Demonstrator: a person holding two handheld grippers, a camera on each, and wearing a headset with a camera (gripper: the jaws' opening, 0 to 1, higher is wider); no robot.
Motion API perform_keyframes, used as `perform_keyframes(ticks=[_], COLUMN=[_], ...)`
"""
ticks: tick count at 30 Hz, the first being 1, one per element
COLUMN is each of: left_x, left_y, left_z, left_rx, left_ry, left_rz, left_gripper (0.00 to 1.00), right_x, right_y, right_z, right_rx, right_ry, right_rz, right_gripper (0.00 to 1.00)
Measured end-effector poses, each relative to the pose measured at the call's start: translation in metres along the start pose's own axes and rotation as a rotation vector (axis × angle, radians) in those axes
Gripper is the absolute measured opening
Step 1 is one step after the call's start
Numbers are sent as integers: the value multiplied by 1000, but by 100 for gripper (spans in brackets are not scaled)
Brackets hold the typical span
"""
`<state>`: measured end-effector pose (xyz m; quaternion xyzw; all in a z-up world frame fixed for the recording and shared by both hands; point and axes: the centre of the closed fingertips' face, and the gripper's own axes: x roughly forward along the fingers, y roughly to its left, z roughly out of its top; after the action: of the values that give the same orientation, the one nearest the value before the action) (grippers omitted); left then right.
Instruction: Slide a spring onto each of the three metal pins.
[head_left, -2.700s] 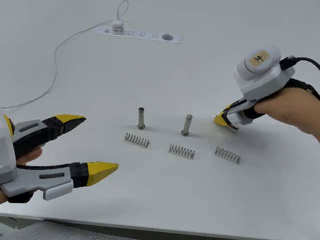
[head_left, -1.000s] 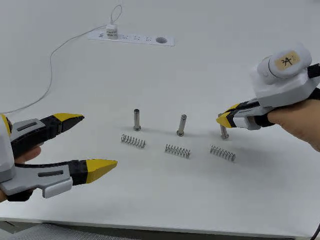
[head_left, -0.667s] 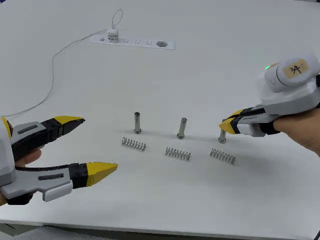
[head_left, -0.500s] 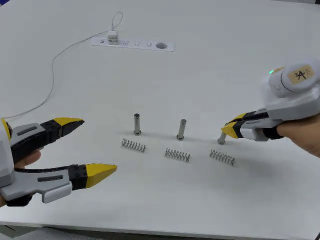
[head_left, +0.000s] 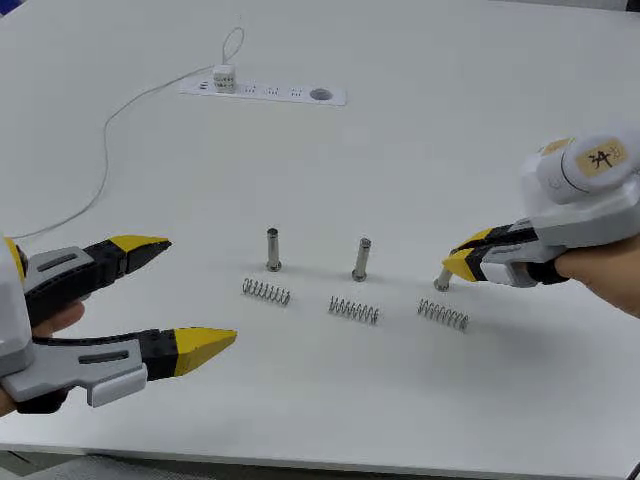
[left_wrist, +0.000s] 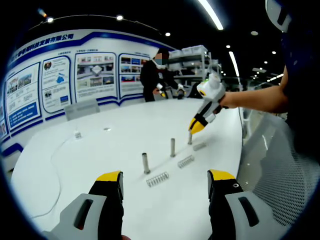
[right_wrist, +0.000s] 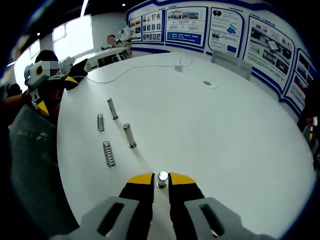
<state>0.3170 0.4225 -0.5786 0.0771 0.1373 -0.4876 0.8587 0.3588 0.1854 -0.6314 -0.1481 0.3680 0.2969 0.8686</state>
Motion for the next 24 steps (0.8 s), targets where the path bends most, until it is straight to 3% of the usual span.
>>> perform_keyframes(ticks=[13,19,24], left_x=[2,3,3], left_y=[-1,-2,-3], left_z=[0,0,0], left_rx=[1,2,2], left_ry=[3,4,6], left_rz=[-5,-11,-12], left_gripper=[70,70,70], right_x=[-9,-7,-3], right_y=[2,15,30], right_z=[-17,-30,-30], right_rx=[8,10,-16], right_ry=[12,38,54], right_rz=[-7,24,68], right_gripper=[14,14,13])
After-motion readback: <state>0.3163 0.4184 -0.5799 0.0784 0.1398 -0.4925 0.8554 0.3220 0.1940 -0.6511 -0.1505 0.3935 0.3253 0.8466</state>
